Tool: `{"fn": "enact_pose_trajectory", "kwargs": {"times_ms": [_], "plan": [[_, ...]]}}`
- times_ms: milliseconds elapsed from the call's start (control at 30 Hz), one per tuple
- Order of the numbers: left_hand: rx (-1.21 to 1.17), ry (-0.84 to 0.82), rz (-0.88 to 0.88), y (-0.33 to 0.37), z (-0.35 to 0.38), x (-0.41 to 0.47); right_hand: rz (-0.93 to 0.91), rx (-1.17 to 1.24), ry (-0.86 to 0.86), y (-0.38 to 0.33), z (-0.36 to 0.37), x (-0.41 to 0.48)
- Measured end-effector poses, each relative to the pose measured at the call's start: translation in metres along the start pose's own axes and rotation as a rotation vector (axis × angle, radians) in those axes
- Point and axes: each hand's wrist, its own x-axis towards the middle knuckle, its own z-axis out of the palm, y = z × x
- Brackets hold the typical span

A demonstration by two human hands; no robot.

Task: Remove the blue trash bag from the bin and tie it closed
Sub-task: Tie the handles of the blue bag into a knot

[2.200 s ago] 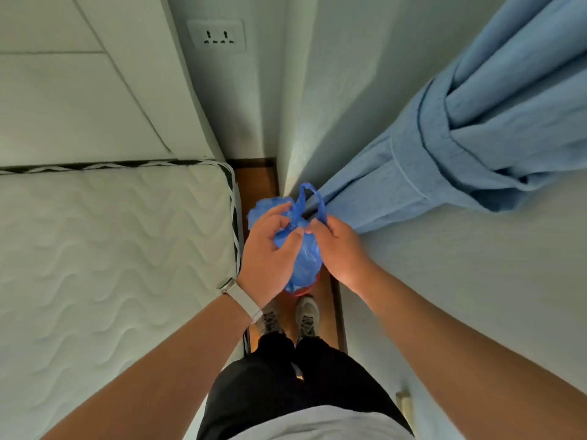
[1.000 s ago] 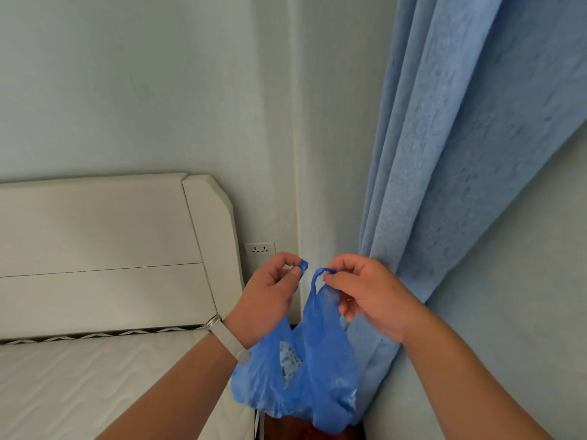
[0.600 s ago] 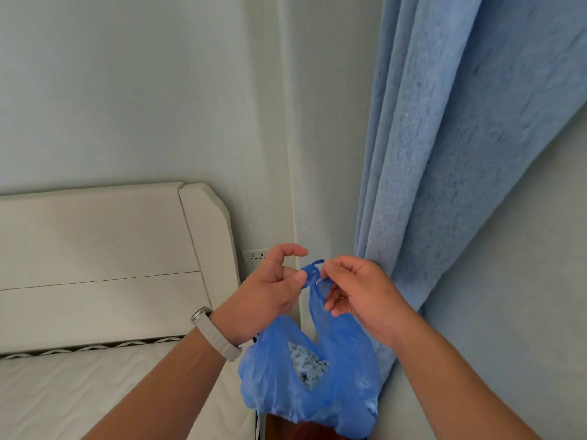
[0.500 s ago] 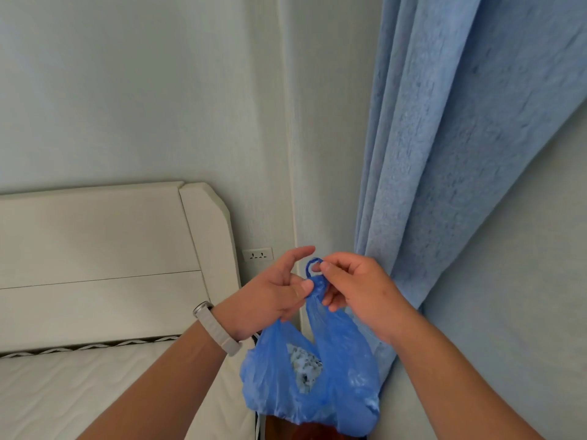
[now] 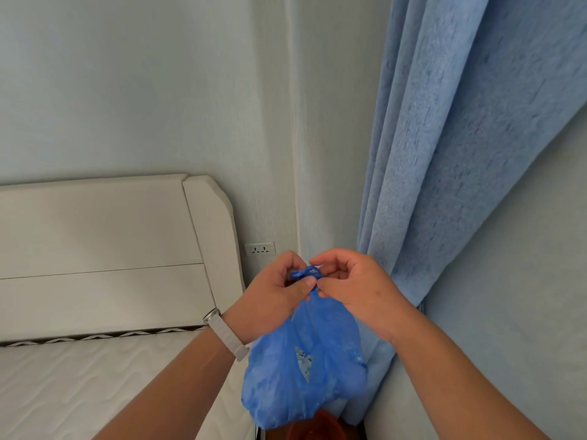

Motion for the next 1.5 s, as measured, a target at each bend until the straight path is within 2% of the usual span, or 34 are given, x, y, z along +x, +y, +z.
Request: {"fn": "enact_pose_trajectory", "kwargs": {"times_ms": [133, 233, 333, 467, 533, 600, 700, 833, 1167, 1300, 1400, 1500], "plan": [[-0.072, -0.004, 0.006, 0.006, -0.002, -0.004, -0.038, -0.296, 0.148, -0.002, -0.001, 0.000], [-0.164, -0.003, -0.043, 0.004, -0.009, -0.003, -0.090, -0.463, 0.163, -0.002, -0.001, 0.000], [-0.254, -0.048, -0.100, 0.003, -0.014, -0.002, -0.219, -0.601, 0.162, -0.006, -0.002, -0.004], [-0.300, -0.254, -0.066, 0.012, -0.010, -0.004, -0.393, -0.581, 0.230, -0.018, 0.002, -0.009], [-0.341, -0.282, -0.041, 0.017, -0.008, -0.004, -0.434, -0.488, 0.291, -0.018, 0.001, -0.008], [-0.358, -0.272, -0.033, 0.021, -0.007, -0.004, -0.376, -0.279, 0.324, -0.014, -0.003, -0.005], [-0.247, -0.295, 0.014, 0.024, -0.006, -0.007, -0.191, 0.030, 0.247, -0.003, -0.003, -0.003], [-0.065, -0.192, 0.045, 0.028, -0.005, -0.009, -0.052, 0.153, 0.127, 0.009, 0.001, -0.005], [0.334, 0.026, 0.130, 0.021, -0.009, -0.015, 0.237, 0.207, -0.206, 0.008, 0.001, -0.011], [0.358, 0.026, 0.232, 0.020, -0.007, -0.017, 0.284, 0.175, -0.204, 0.005, 0.000, -0.011], [0.358, 0.019, 0.226, 0.023, -0.009, -0.018, 0.274, 0.151, -0.175, 0.005, 0.001, -0.009], [0.353, 0.051, 0.203, 0.023, -0.009, -0.017, 0.259, 0.225, -0.170, 0.005, 0.001, -0.009]]}}
